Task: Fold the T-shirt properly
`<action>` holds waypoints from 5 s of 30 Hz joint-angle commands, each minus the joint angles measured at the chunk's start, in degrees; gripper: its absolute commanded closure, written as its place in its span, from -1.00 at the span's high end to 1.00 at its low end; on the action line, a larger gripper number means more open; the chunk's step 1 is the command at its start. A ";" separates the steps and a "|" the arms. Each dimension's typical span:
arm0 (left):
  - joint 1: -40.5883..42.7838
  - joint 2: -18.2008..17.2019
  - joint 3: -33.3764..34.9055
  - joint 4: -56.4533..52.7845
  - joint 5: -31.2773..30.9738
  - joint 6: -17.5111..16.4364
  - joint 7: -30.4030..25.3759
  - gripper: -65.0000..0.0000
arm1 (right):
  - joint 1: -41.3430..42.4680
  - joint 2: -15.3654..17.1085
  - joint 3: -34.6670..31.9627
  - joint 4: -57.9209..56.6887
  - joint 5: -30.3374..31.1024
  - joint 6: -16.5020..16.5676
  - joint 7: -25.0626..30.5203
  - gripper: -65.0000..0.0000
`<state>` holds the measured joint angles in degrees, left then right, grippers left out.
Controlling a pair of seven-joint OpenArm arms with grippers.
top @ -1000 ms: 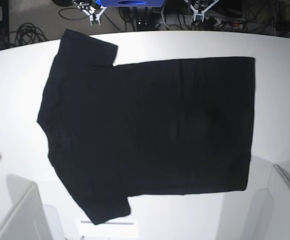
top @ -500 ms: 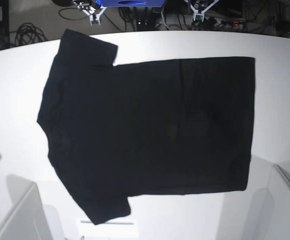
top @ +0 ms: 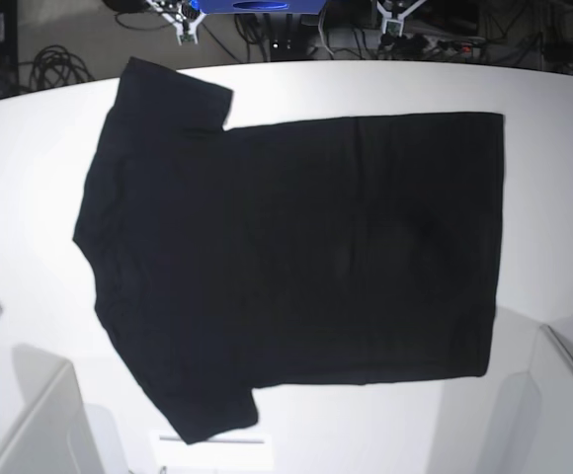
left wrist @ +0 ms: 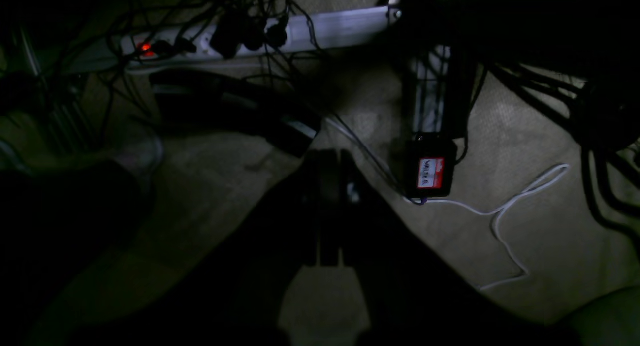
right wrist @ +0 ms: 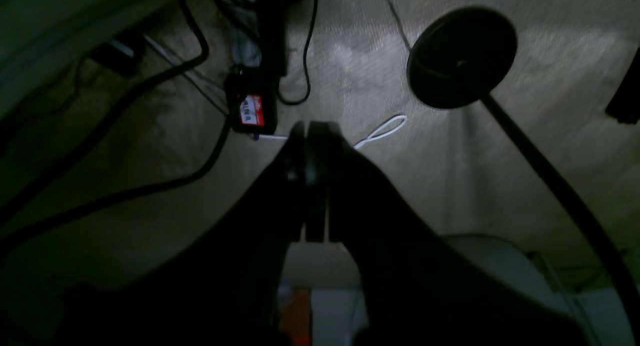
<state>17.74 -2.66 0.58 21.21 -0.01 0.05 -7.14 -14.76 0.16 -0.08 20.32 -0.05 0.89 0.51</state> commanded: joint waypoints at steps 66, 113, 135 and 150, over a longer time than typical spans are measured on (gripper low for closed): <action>38.92 -8.38 -9.06 90.74 -10.93 0.25 0.50 -1.00 | -20.88 -0.91 27.11 90.76 32.54 0.13 -30.36 0.33; 23.10 -8.11 -27.00 73.95 -42.14 -10.30 20.02 0.13 | -21.24 2.96 20.60 81.18 36.23 6.90 -38.62 -1.00; 19.85 -8.20 -27.08 70.17 -42.14 -10.30 24.06 -1.00 | -22.38 2.96 20.87 82.50 36.23 6.90 -38.18 -1.00; 27.49 -8.20 -31.04 77.91 -41.88 -10.30 23.97 -1.00 | -27.83 2.43 23.15 90.76 36.41 6.90 -38.54 -1.00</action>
<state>44.47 -10.31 -30.04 98.24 -41.65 -10.33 18.02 -42.02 2.33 22.65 110.00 35.90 7.55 -38.79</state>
